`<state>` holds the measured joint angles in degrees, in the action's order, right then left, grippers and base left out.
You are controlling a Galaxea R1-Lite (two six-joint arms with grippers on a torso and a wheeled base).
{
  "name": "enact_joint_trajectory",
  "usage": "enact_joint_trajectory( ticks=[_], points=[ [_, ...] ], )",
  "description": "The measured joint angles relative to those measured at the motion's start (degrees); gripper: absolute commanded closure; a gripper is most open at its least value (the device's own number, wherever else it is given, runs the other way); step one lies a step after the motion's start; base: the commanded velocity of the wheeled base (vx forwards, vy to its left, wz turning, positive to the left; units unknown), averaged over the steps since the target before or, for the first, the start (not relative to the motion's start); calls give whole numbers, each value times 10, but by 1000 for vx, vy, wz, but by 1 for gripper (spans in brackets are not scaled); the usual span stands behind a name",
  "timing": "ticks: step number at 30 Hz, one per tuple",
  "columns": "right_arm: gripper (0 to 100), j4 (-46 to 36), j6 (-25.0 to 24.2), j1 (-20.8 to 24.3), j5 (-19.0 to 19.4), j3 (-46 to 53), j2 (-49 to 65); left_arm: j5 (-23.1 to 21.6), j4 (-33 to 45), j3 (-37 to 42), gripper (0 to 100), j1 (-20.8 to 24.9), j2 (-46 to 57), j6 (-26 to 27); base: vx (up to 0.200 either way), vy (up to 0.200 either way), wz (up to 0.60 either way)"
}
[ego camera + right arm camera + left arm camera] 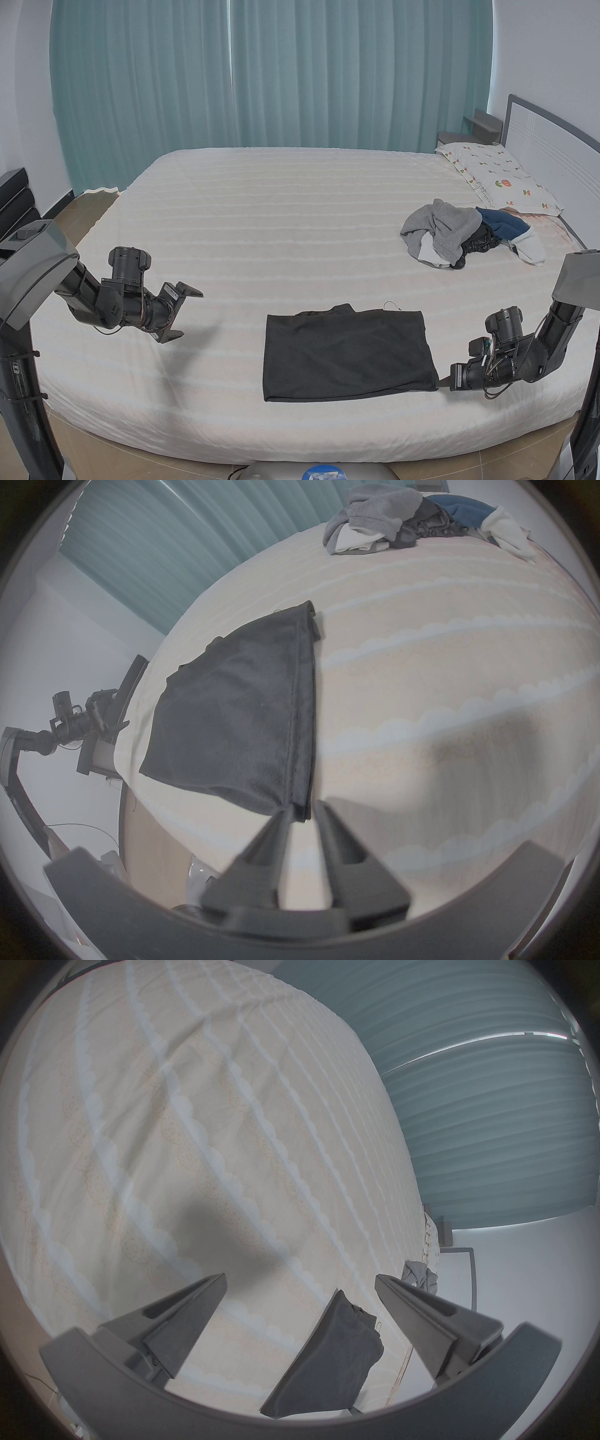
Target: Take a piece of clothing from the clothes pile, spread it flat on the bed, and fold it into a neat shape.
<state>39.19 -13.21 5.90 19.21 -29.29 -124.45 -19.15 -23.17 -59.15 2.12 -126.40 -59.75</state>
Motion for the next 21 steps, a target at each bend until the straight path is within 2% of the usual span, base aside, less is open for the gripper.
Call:
enact_joint_trajectory(
  ticks=[4, 8, 17, 21],
  points=[
    [0, 4, -11, -2, -1, -7, -1, 0, 0, 0, 0, 0, 0, 0, 0, 0, 0],
    [0, 6, -58, -4, 18, -19, 6, -1, 3, -2, 0, 0, 0, -2, 0, 0, 0],
    [0, 51, -226, -17, 32, -72, 9, -1, 7, -12, 0, 8, -2, -4, 0, -200, 0],
    [0, 76, -261, -24, 34, -91, -4, -1, 8, -13, 0, 24, -2, -4, 0, -200, 0]
  ],
)
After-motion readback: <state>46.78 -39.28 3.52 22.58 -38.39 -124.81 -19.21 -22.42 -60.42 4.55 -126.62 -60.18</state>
